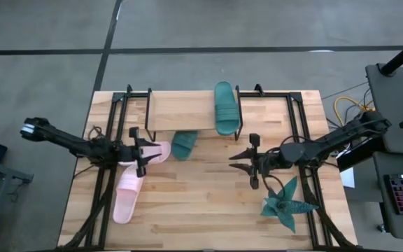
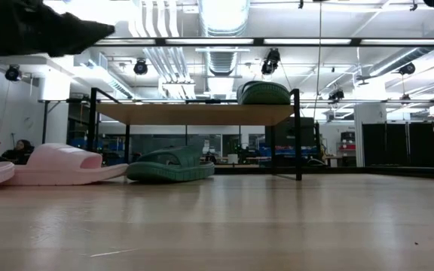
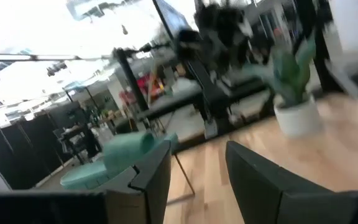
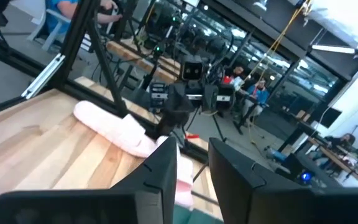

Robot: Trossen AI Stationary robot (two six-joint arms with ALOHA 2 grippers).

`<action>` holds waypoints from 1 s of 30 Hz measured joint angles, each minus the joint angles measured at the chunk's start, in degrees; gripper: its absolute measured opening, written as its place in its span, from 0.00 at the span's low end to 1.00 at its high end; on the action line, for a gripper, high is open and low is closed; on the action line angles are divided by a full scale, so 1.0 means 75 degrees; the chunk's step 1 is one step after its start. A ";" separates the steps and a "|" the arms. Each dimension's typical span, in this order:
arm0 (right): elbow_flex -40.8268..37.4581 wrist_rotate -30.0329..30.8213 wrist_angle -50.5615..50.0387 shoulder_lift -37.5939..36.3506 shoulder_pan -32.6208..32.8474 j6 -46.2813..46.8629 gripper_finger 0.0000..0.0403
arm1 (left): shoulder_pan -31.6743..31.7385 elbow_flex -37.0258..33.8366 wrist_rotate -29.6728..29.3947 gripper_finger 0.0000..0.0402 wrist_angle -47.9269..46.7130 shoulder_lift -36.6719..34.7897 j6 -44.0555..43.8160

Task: Pick and place slides into the shelf
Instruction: Put the green slipper on the shelf

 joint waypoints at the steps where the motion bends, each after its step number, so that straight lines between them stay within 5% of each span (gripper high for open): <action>1: -0.0002 0.0002 -0.0003 0.0022 0.0000 0.0060 0.20 | 0.0000 0.0144 0.0000 0.35 0.0068 0.0301 0.0090; 8: 0.0064 0.0077 0.0003 0.0033 0.0000 0.0101 0.19 | -0.0005 0.1293 -0.0856 0.35 0.0148 0.2548 0.1032; 14: 0.0047 0.1044 -0.0196 0.0034 0.0003 0.0176 0.19 | -0.0017 0.2067 -0.2233 0.35 -0.0265 0.4175 0.1467; 30: 0.0032 0.1199 -0.0232 0.0034 0.0017 0.0218 0.17 | -0.0032 0.2816 -0.3719 0.35 -0.1448 0.6496 0.1423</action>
